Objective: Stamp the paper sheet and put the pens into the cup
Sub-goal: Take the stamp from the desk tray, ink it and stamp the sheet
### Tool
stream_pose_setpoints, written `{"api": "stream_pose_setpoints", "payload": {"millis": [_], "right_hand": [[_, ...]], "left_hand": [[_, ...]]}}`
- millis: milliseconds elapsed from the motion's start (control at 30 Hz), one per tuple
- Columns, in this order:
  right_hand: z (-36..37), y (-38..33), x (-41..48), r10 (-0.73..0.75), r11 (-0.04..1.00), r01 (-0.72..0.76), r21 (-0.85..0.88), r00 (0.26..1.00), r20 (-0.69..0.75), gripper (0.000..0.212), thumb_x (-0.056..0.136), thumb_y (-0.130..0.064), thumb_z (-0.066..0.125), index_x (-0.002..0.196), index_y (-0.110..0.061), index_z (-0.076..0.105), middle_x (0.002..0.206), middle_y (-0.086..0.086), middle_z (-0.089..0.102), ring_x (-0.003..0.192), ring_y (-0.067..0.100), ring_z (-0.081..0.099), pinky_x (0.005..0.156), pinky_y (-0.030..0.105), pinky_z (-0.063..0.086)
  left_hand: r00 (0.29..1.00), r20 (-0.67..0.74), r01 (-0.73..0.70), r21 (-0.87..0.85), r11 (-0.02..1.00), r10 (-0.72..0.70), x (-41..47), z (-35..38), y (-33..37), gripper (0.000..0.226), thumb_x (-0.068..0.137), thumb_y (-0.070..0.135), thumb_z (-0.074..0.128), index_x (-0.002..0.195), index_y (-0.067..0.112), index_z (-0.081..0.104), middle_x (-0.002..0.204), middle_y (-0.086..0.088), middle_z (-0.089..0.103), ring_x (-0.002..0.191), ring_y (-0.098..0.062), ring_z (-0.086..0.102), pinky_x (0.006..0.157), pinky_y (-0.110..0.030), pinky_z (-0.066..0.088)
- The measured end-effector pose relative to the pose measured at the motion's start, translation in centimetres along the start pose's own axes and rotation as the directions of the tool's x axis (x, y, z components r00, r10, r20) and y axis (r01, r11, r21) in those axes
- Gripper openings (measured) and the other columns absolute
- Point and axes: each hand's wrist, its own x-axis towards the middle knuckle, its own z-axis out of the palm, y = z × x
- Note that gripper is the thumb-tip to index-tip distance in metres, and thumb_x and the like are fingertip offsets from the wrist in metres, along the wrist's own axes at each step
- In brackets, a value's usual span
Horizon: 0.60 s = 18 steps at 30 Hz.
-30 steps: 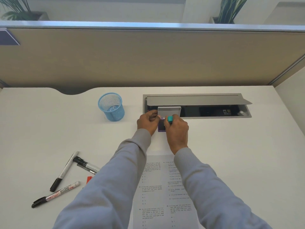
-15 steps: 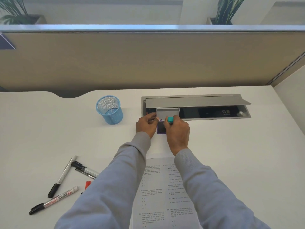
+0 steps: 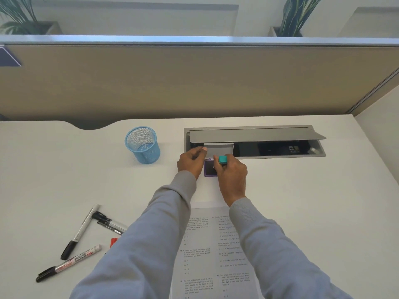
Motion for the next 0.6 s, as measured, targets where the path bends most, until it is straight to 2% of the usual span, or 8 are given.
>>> {"api": "stream_pose_setpoints", "payload": {"millis": [100,233,333,367,433,467,500,600], "right_hand": [[0.3,0.1,0.1,0.005,1.000,-0.004,0.016,1.000,-0.012,0.033,0.097,-0.040,0.064,0.105,-0.008,0.065,0.094,0.011,0.072,0.083,0.024,0.070,0.073,0.031,0.061],[0.5,0.2,0.0,0.012,1.000,-0.012,0.026,1.000,-0.005,0.029,0.098,-0.037,0.064,0.102,-0.008,0.065,0.091,0.010,0.071,0.080,0.022,0.068,0.071,0.034,0.061],[0.3,0.1,0.4,0.022,0.999,-0.023,0.026,1.000,0.010,0.029,0.097,-0.038,0.065,0.100,-0.008,0.066,0.087,0.008,0.070,0.076,0.018,0.064,0.064,0.018,0.048],[0.0,0.1,0.6,0.023,0.999,-0.024,0.034,1.000,0.008,0.030,0.097,-0.039,0.066,0.098,-0.009,0.066,0.085,0.007,0.070,0.075,0.017,0.064,0.063,0.014,0.044],[-0.8,0.2,0.5,0.036,0.995,-0.035,0.095,0.999,-0.011,0.030,0.096,-0.040,0.067,0.094,-0.010,0.066,0.080,0.004,0.069,0.071,0.016,0.066,0.061,0.018,0.051],[-1.2,0.2,0.2,0.051,0.989,-0.047,0.140,0.998,-0.025,0.029,0.095,-0.041,0.068,0.094,-0.012,0.067,0.080,0.000,0.069,0.071,0.013,0.067,0.061,0.019,0.055],[-1.7,0.3,-0.3,0.064,0.982,-0.056,0.181,0.997,-0.038,0.027,0.094,-0.041,0.069,0.095,-0.014,0.067,0.080,-0.005,0.068,0.070,0.011,0.068,0.060,0.016,0.055],[-2.7,0.6,-2.1,0.079,0.968,-0.063,0.245,0.995,-0.055,0.022,0.092,-0.041,0.071,0.095,-0.020,0.068,0.079,-0.012,0.068,0.067,0.002,0.066,0.056,0.006,0.049]], "left_hand": [[0.999,-0.012,0.037,-0.039,0.999,-0.038,-0.2,0.2,0.5,0.027,0.081,0.067,0.063,0.098,0.046,0.066,0.086,0.027,0.063,0.075,-0.002,0.056,0.053,-0.005,0.039],[0.997,-0.032,0.071,-0.065,0.995,-0.074,-0.1,0.8,0.8,0.033,0.078,0.071,0.063,0.095,0.044,0.069,0.086,0.019,0.064,0.083,-0.012,0.057,0.061,-0.014,0.043],[0.995,-0.042,0.093,-0.069,0.993,-0.096,0.0,1.0,1.2,0.036,0.080,0.066,0.066,0.101,0.038,0.073,0.090,0.014,0.063,0.090,-0.015,0.054,0.077,-0.022,0.047],[0.994,-0.041,0.096,-0.066,0.993,-0.099,-0.1,1.0,1.2,0.037,0.081,0.065,0.066,0.104,0.036,0.073,0.090,0.015,0.063,0.088,-0.014,0.054,0.077,-0.020,0.047],[0.994,-0.033,0.101,-0.063,0.993,-0.104,-0.4,0.7,1.3,0.032,0.080,0.065,0.067,0.100,0.039,0.071,0.087,0.018,0.063,0.078,-0.008,0.054,0.062,-0.009,0.045],[0.995,-0.031,0.097,-0.066,0.993,-0.099,-0.7,0.5,1.4,0.031,0.080,0.065,0.067,0.098,0.040,0.071,0.090,0.017,0.065,0.075,-0.006,0.053,0.056,-0.008,0.042],[0.995,-0.031,0.088,-0.069,0.994,-0.091,-0.9,0.3,1.3,0.032,0.080,0.064,0.068,0.100,0.039,0.072,0.095,0.014,0.068,0.076,-0.006,0.054,0.058,-0.009,0.040],[0.998,-0.035,0.054,-0.050,0.997,-0.056,-1.3,-0.3,0.6,0.038,0.079,0.063,0.070,0.105,0.036,0.074,0.117,0.007,0.072,0.099,-0.017,0.060,0.084,-0.022,0.048]]}}
